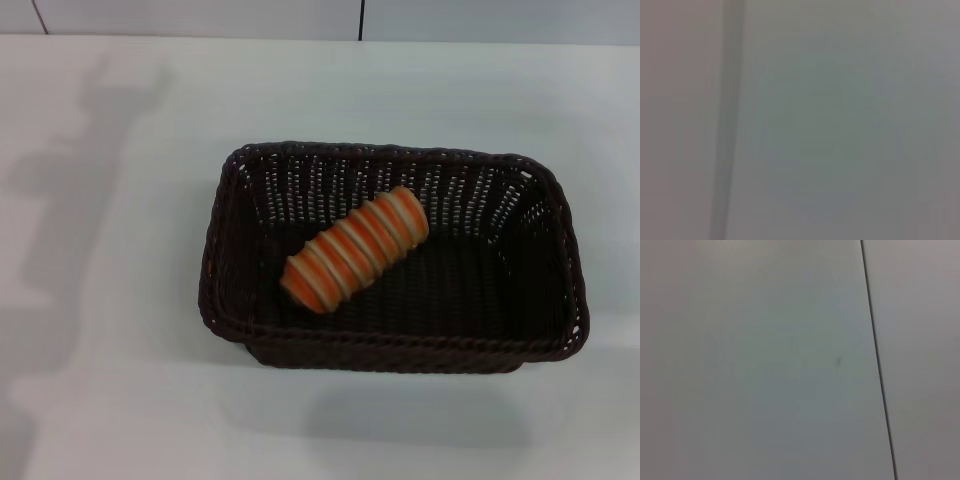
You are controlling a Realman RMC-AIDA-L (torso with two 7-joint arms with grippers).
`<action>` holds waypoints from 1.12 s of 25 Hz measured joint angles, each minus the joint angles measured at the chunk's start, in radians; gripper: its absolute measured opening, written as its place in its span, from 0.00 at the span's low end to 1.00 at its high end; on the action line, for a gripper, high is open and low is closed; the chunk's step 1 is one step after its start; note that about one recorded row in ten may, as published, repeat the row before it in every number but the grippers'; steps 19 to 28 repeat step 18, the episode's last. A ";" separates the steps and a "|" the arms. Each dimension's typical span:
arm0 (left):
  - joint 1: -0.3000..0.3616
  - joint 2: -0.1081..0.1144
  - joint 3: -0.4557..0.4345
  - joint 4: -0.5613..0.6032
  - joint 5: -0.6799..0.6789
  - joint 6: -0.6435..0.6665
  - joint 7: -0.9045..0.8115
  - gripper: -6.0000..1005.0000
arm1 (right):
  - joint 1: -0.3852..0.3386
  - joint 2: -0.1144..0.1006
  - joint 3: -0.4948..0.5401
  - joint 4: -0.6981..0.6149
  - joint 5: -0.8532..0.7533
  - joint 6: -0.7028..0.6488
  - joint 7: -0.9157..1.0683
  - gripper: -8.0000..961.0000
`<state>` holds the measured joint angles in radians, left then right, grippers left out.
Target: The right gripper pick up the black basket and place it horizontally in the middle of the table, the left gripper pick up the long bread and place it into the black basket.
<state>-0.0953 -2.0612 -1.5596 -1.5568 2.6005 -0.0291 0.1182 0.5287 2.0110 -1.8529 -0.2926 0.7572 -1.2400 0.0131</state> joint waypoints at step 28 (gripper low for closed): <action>-0.204 0.000 0.084 1.102 0.213 1.231 -0.492 0.86 | 0.005 0.015 0.049 0.039 0.003 0.023 -0.005 0.32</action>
